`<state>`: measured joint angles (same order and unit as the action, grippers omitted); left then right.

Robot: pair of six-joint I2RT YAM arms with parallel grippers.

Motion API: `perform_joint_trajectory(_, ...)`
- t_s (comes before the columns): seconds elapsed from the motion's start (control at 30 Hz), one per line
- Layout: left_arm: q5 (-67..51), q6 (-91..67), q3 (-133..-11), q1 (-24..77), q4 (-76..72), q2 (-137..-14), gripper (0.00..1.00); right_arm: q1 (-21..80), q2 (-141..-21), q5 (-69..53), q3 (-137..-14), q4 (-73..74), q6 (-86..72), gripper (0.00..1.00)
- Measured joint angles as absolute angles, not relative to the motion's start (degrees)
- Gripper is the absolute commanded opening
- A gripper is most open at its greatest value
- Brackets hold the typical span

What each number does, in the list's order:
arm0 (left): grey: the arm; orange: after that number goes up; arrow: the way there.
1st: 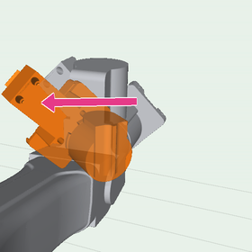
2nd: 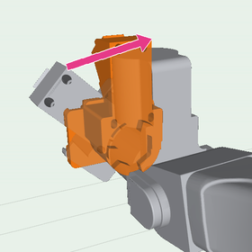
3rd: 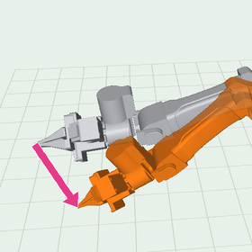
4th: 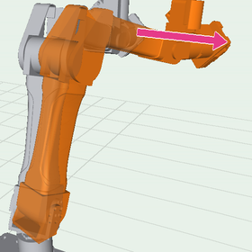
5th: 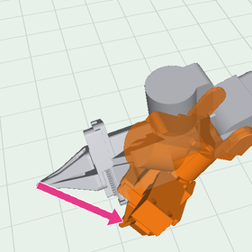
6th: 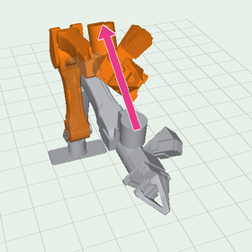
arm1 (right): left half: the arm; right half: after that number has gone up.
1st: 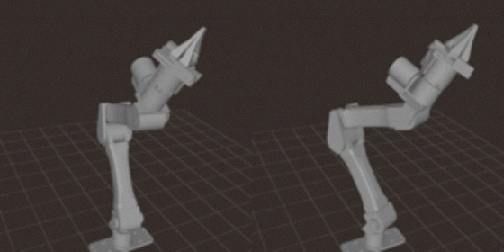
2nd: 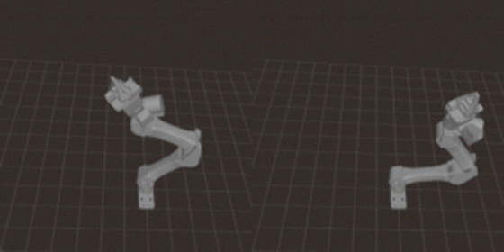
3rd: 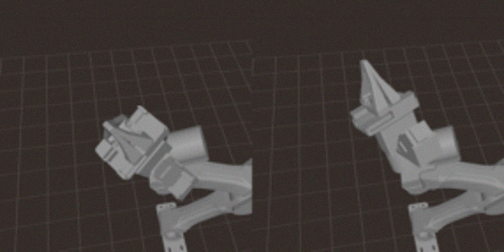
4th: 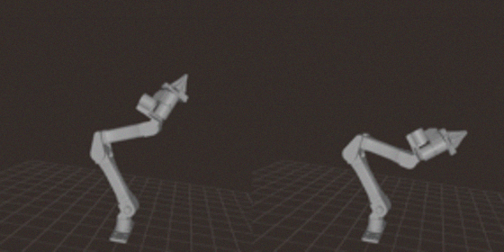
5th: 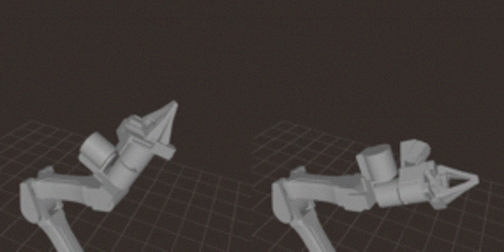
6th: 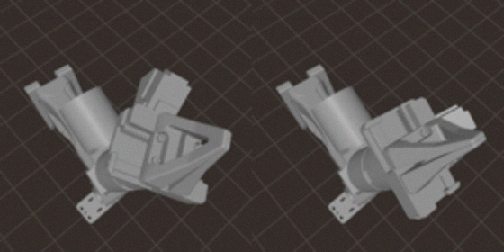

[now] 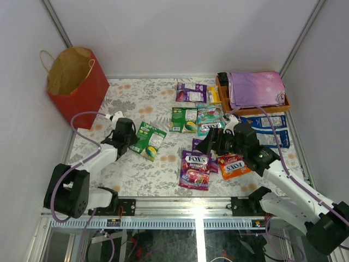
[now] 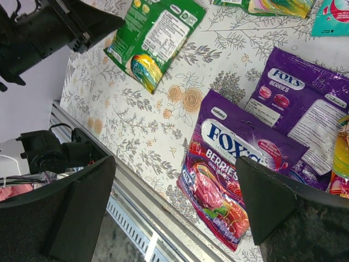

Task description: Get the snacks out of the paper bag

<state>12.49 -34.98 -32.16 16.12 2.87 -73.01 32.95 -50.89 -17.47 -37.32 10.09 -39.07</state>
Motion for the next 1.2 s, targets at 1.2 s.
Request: perform_joint_trajectory(1.2, 22.6, -68.0, -42.6, 13.4, -4.3, -93.7, 0.00, 32.9, -53.7, -17.4, -37.3, 9.8, -37.8, 0.99)
